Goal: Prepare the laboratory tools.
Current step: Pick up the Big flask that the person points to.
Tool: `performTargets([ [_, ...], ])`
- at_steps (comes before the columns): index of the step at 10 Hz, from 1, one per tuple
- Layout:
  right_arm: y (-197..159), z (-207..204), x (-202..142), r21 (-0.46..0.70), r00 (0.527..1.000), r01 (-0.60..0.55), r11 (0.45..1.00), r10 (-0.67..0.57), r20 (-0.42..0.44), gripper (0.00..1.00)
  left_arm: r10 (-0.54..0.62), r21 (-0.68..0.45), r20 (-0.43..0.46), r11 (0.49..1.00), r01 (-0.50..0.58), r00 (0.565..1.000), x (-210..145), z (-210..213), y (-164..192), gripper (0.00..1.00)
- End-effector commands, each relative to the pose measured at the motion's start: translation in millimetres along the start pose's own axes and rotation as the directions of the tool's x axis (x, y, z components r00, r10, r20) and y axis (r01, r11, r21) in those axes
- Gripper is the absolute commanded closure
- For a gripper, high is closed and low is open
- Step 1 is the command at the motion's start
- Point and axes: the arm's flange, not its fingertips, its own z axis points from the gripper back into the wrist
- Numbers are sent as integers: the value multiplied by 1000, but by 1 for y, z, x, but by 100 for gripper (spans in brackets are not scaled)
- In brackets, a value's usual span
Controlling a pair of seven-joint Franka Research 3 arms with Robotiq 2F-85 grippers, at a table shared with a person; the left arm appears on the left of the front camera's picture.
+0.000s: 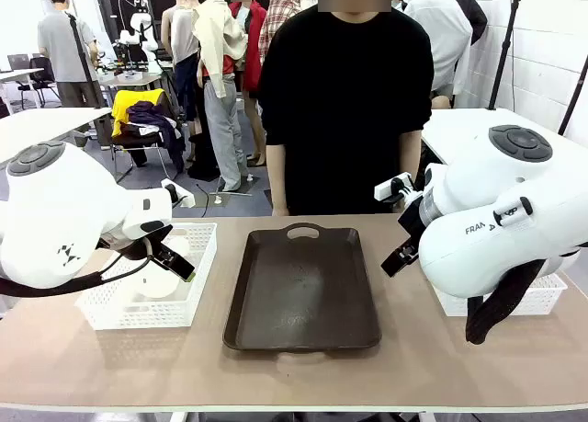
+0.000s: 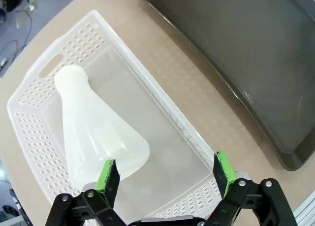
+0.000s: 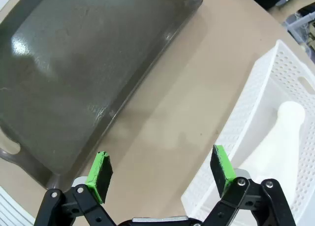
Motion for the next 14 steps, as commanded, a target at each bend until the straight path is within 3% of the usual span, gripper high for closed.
performTargets([
  [1, 0, 0, 0, 0, 1000, 0, 1000, 0, 0, 0, 0, 0, 0, 1000, 0, 1000, 0, 0, 0, 0],
  [14, 0, 0, 0, 0, 1000, 0, 1000, 0, 0, 0, -2, 0, 0, 1000, 2, 1000, 0, 0, -1, 0],
])
